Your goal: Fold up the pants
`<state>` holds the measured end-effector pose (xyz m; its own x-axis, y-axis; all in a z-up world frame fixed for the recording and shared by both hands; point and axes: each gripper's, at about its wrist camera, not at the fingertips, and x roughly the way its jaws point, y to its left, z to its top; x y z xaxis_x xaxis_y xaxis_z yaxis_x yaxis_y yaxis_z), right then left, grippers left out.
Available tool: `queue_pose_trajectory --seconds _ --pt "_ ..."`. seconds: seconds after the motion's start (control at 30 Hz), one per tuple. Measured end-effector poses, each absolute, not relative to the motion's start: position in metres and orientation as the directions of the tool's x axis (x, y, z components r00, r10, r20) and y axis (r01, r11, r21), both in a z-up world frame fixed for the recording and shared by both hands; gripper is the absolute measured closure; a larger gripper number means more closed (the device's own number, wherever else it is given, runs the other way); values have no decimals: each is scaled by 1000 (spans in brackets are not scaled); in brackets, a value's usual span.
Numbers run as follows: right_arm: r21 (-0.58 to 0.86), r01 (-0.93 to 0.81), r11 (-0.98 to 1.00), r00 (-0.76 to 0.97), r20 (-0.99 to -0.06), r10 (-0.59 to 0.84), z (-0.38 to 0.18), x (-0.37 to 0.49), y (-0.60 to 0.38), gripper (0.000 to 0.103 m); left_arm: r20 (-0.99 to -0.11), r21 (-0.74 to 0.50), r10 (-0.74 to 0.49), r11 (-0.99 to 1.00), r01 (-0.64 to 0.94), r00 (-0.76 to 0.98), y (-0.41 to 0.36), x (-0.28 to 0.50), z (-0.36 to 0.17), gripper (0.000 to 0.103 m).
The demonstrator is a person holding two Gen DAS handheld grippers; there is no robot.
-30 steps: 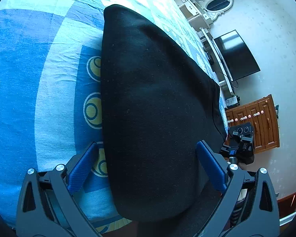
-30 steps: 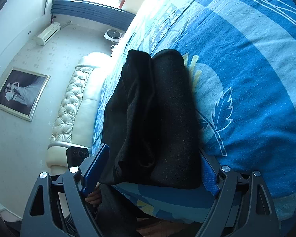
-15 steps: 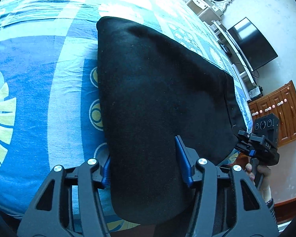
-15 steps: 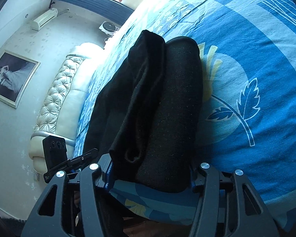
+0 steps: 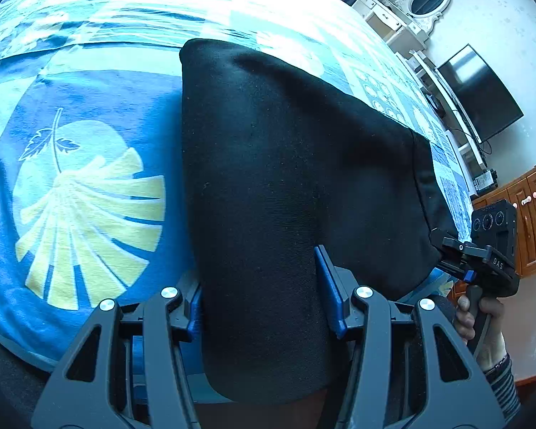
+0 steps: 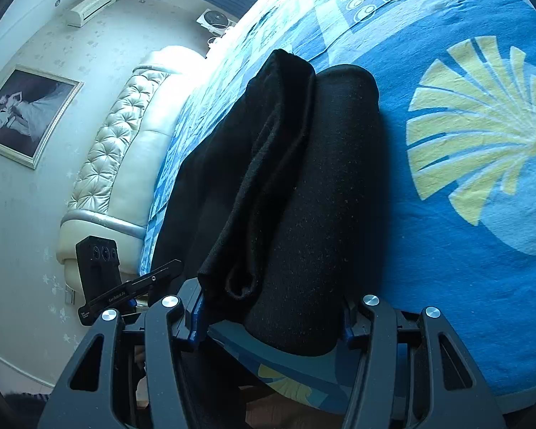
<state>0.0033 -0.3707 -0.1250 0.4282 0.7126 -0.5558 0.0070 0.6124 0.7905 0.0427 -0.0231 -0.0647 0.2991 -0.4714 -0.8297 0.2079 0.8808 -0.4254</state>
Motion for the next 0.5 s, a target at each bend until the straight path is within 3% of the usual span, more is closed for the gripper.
queue_pose_trajectory --seconds 0.5 --pt "792 -21 610 375 -559 740 -124 26 -324 48 -818 -442 -466 885 149 337 24 35 -64 52"
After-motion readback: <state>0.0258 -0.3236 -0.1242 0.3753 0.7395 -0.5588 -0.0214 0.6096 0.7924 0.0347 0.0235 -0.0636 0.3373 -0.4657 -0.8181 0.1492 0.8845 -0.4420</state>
